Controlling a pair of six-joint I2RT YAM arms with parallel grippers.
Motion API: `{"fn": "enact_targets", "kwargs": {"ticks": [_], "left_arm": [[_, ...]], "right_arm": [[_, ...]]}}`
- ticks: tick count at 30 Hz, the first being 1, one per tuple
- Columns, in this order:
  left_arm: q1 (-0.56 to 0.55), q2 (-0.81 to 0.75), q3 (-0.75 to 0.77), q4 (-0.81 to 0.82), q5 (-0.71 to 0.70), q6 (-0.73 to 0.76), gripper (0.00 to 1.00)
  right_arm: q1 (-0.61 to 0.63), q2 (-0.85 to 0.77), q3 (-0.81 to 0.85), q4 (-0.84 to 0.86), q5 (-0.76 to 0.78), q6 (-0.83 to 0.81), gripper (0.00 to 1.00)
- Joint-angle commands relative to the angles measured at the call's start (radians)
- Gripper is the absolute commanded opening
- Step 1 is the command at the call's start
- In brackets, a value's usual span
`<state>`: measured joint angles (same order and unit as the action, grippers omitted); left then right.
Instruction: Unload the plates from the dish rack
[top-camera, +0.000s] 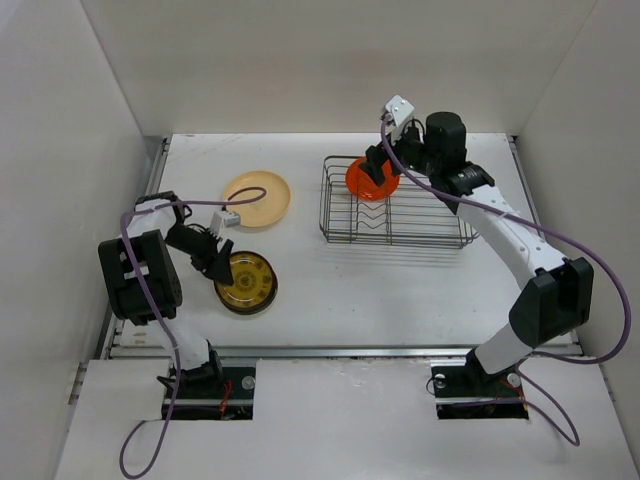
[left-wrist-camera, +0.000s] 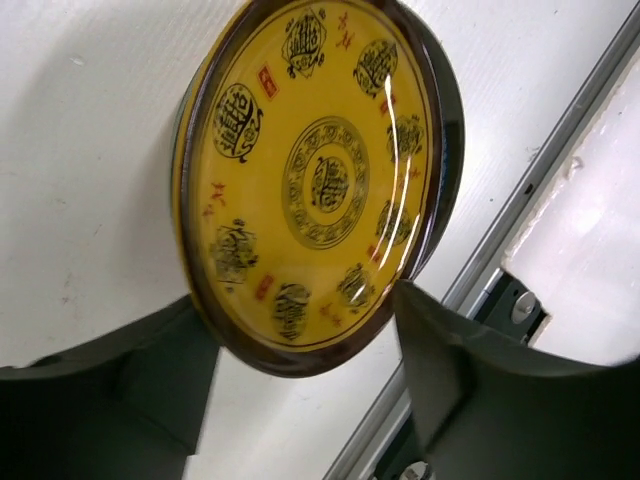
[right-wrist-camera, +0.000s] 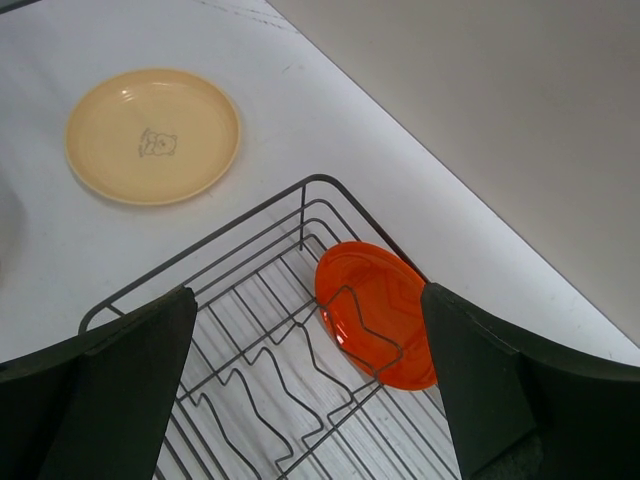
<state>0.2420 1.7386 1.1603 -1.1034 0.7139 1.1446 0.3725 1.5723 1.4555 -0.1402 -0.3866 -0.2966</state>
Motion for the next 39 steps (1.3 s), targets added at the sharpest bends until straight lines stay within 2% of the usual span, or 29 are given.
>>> {"fn": "enact_targets", "kwargs": {"ticks": [1, 2, 4, 6, 8, 11, 17, 21, 24, 32, 39], "left_arm": [[0.002, -0.001, 0.048, -0.03, 0.015, 0.006, 0.67], [0.002, -0.001, 0.062, -0.021, 0.006, -0.005, 0.72], [0.011, -0.014, 0.094, -0.021, -0.004, -0.019, 0.75], [0.011, -0.039, 0.114, -0.007, -0.018, -0.049, 0.86], [0.011, -0.057, 0.144, 0.005, -0.04, -0.058, 0.86], [0.02, -0.08, 0.188, -0.01, -0.041, -0.059, 0.92], [0.029, -0.138, 0.233, 0.009, -0.041, -0.094, 0.93], [0.029, -0.212, 0.222, 0.092, -0.041, -0.144, 0.93], [0.029, -0.275, 0.185, 0.154, -0.016, -0.196, 0.93], [0.029, -0.323, 0.185, 0.178, -0.007, -0.235, 0.93], [0.029, -0.304, 0.206, 0.169, 0.015, -0.253, 0.93]], "right_arm": [[-0.007, -0.038, -0.007, 0.065, -0.014, -0.03, 0.99], [-0.007, -0.038, -0.007, 0.056, -0.014, -0.045, 0.99], [-0.007, -0.038, -0.017, 0.045, -0.003, -0.088, 0.99], [-0.007, -0.038, -0.026, 0.036, 0.041, -0.124, 0.99], [-0.007, -0.028, -0.035, 0.036, 0.06, -0.176, 0.99], [-0.017, -0.015, -0.035, 0.024, 0.06, -0.222, 0.99], [-0.056, 0.035, -0.035, 0.014, 0.078, -0.306, 0.99], [-0.113, 0.118, 0.006, 0.004, -0.004, -0.39, 0.99], [-0.153, 0.163, 0.04, -0.009, -0.11, -0.516, 0.99], [-0.207, 0.386, 0.291, -0.17, -0.285, -0.69, 0.99], [-0.207, 0.494, 0.396, -0.211, -0.327, -0.69, 0.98]]}}
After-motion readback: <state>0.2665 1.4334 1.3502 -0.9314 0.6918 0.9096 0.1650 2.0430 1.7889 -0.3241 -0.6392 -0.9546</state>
